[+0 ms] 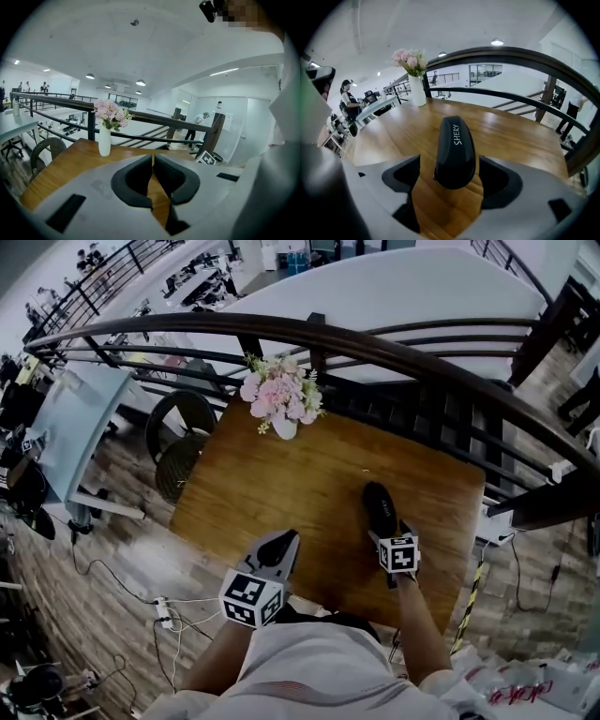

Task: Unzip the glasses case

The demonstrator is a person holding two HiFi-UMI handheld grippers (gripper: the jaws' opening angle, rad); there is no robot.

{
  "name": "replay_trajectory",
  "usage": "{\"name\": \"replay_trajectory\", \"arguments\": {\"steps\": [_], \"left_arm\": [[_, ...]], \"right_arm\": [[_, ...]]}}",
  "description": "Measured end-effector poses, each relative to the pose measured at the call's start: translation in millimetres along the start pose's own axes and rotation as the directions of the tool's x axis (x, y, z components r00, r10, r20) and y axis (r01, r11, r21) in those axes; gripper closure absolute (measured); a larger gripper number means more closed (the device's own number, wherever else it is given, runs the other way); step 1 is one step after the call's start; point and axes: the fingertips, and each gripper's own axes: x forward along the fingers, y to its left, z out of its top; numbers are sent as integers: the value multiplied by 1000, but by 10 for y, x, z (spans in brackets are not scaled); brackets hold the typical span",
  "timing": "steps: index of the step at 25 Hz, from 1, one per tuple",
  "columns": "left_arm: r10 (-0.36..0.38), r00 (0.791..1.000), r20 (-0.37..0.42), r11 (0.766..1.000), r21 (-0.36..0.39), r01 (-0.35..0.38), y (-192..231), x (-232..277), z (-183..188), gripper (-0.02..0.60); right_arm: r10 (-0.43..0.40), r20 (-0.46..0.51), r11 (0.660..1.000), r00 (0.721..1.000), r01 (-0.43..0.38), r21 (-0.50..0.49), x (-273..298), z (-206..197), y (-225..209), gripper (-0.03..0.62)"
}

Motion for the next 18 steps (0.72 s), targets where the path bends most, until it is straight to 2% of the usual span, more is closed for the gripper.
{"name": "replay_trajectory", "arguments": {"steps": [5, 6, 8, 18], "left_arm": [[22, 1000, 1, 1000, -15, -22, 37, -168, -78, 555], [27, 1000, 2, 1000, -17, -26, 35, -205, -86, 555], [33, 999, 5, 999, -17, -32, 60, -265, -100, 555], [9, 999, 45, 1000, -19, -8, 38, -314, -38, 555]], "right_arm": [[-21, -27, 999, 999, 22, 25, 149, -110, -43, 162], [-23, -18, 999, 1000, 24, 34, 144, -111, -47, 175], [-35, -2, 999, 999, 35, 28, 133, -103, -35, 247], [-37, 129, 998, 991, 43, -41, -294, 74, 114, 263]]}}
